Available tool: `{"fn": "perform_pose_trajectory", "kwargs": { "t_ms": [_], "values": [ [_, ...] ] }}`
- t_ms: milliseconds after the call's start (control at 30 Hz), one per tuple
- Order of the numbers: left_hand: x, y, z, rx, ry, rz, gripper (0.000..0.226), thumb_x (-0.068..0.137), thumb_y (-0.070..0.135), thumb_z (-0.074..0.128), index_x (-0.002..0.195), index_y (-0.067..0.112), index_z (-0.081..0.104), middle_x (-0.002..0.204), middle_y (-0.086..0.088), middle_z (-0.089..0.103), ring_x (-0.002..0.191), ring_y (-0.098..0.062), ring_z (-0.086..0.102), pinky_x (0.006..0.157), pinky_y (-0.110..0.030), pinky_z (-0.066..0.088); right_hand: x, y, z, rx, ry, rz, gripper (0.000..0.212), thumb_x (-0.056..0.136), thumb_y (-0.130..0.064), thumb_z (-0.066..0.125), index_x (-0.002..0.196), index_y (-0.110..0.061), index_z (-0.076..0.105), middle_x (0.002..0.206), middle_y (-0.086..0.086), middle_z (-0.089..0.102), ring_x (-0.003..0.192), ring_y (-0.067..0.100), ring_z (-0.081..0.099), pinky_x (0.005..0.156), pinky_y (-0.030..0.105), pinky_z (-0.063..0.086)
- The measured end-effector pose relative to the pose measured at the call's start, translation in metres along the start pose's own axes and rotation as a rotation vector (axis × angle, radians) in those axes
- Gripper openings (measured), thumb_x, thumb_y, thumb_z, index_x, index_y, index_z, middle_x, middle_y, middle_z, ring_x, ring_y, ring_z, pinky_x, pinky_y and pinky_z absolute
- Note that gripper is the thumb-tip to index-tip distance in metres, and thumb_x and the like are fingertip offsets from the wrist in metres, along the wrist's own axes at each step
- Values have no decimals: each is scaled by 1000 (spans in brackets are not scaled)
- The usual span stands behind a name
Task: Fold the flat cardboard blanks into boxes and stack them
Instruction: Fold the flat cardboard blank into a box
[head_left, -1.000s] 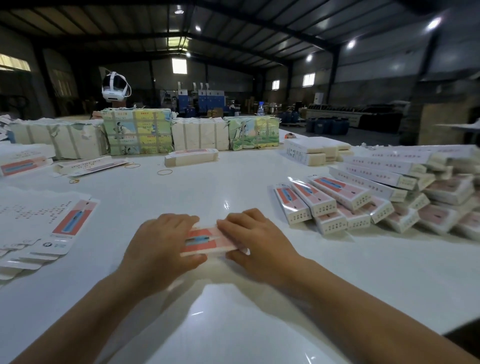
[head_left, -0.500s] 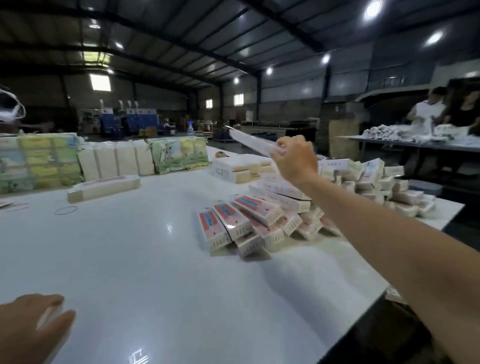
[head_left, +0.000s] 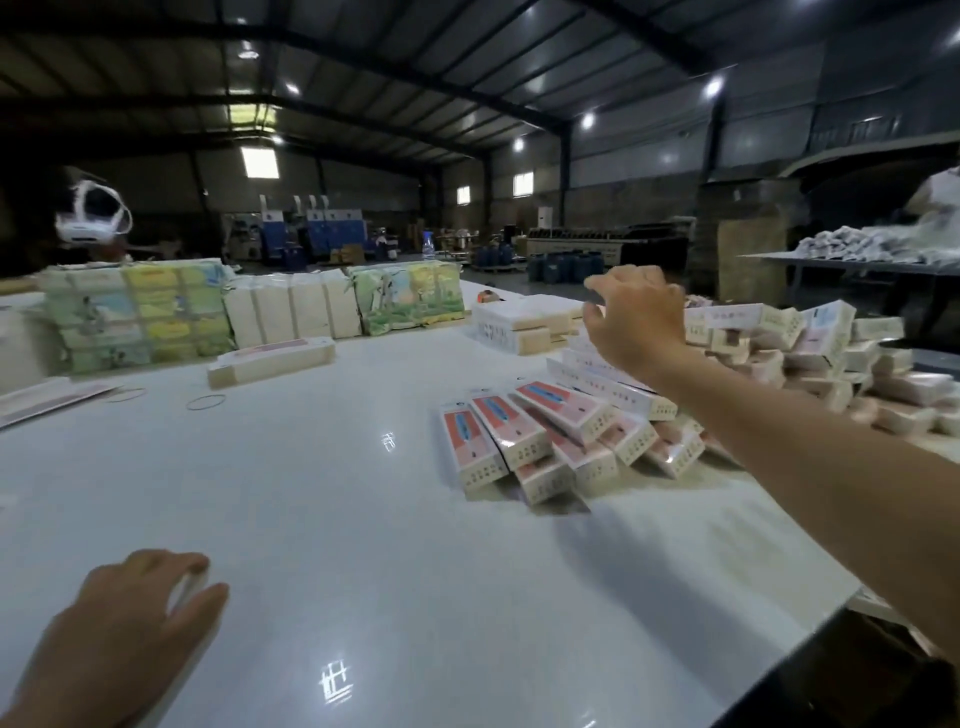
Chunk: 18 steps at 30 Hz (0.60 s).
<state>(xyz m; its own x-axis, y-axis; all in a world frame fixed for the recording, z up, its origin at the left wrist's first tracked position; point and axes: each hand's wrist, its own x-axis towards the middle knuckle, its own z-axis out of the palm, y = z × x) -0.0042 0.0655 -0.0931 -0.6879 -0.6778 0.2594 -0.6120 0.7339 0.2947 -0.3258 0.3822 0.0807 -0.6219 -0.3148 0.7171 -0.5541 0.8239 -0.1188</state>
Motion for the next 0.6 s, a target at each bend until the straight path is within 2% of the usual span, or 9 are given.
{"fn": "perform_pose_trajectory", "kwargs": {
  "t_ms": [67, 167, 300, 467, 600],
  "values": [
    [-9, 16, -13, 27, 37, -1, 31, 84, 40, 63, 111, 26, 64, 121, -2, 58, 116, -27, 48, 97, -40, 38, -22, -49, -5, 182, -35, -157, 34, 95, -30, 47, 126, -20, 59, 126, 5, 60, 115, 24, 49, 94, 43, 36],
    [-19, 31, -22, 8, 47, -9, 31, 89, 41, 54, 117, 27, 60, 126, 4, 54, 118, -21, 42, 95, -34, 36, -78, -117, 6, 379, -251, -327, 29, 95, -32, 48, 118, -25, 64, 121, 0, 64, 112, 21, 52, 96, 42, 41],
    [-24, 36, -27, 5, 29, 3, 36, 93, 42, 46, 123, 26, 55, 131, 5, 50, 121, -18, 39, 97, -31, 34, -155, -172, 41, 275, -533, -508, 32, 96, -35, 41, 116, -26, 64, 124, -1, 59, 114, 23, 49, 94, 33, 40],
    [-23, 29, -23, 24, -4, 30, 38, 92, 44, 45, 121, 24, 56, 129, 3, 51, 119, -19, 40, 94, -31, 32, -175, -174, 61, 295, -521, -522, 33, 98, -36, 37, 117, -29, 62, 126, -11, 55, 114, 15, 48, 92, 28, 40],
    [2, 3, -53, -215, -3, -116, 40, 88, 43, 54, 122, 22, 58, 129, 2, 55, 116, -18, 50, 95, -32, 41, -176, -174, 63, 291, -497, -537, 31, 97, -38, 39, 119, -35, 60, 127, -18, 53, 113, 9, 48, 91, 25, 39]
  ]
}}
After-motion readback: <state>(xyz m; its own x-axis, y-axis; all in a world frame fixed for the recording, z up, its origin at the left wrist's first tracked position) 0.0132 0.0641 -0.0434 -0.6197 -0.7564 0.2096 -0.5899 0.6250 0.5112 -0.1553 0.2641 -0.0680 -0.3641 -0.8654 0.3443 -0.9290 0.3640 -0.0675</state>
